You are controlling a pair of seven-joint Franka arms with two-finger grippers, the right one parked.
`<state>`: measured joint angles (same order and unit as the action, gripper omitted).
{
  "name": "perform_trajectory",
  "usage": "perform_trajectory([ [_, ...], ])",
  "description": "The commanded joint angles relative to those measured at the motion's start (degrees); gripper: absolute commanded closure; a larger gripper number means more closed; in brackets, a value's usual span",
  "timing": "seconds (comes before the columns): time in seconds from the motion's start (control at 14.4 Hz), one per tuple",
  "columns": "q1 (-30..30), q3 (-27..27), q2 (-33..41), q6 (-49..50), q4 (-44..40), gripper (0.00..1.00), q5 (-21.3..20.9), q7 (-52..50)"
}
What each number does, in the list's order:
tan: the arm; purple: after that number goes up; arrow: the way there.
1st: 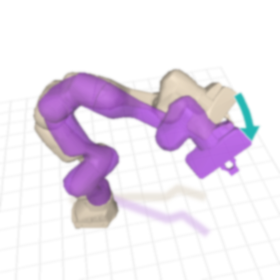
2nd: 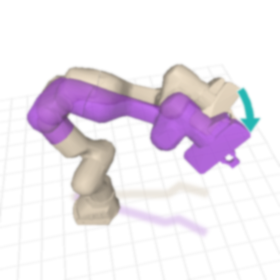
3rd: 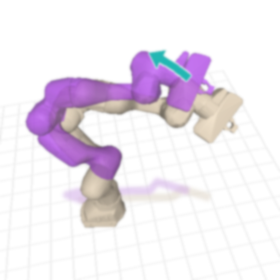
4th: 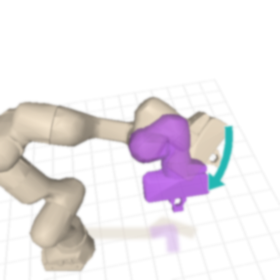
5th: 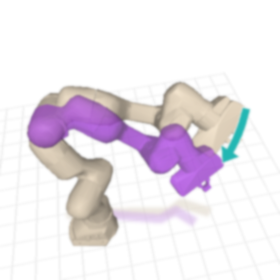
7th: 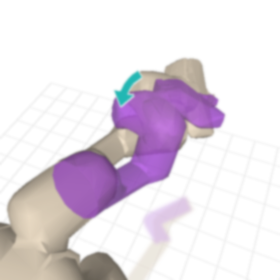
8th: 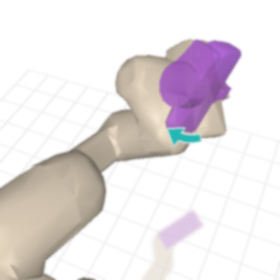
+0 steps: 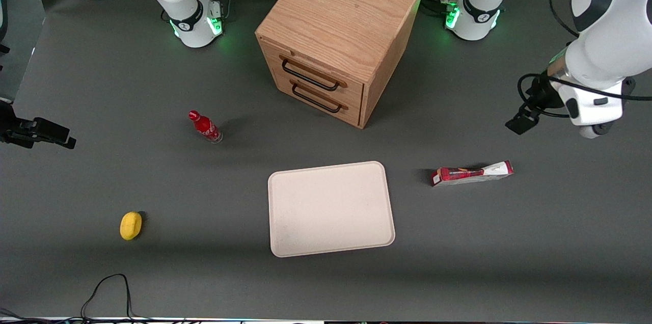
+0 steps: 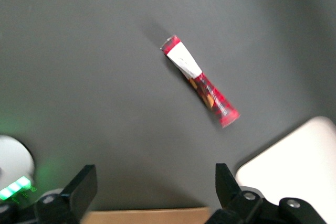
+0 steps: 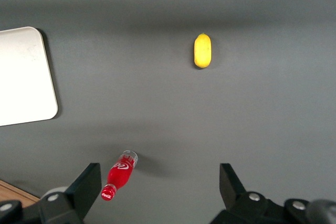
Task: Place red cookie box on tray
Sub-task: 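Move the left gripper down over the red-and-white cookie box, then close the left gripper on the cookie box end and lift it upright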
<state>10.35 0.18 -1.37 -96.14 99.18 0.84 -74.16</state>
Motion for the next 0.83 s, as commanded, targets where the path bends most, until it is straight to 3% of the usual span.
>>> perform_trajectory([
  [0.0, -0.1, -0.1, -0.1, -4.5, 1.5, 0.0, 0.6, -19.5],
  [0.28, -0.9, -0.1, -2.1, -8.5, 2.8, 0.0, 0.7, -28.1],
  [0.76, -0.9, -0.3, -7.8, -26.7, 14.0, 0.0, 0.2, -33.9],
])
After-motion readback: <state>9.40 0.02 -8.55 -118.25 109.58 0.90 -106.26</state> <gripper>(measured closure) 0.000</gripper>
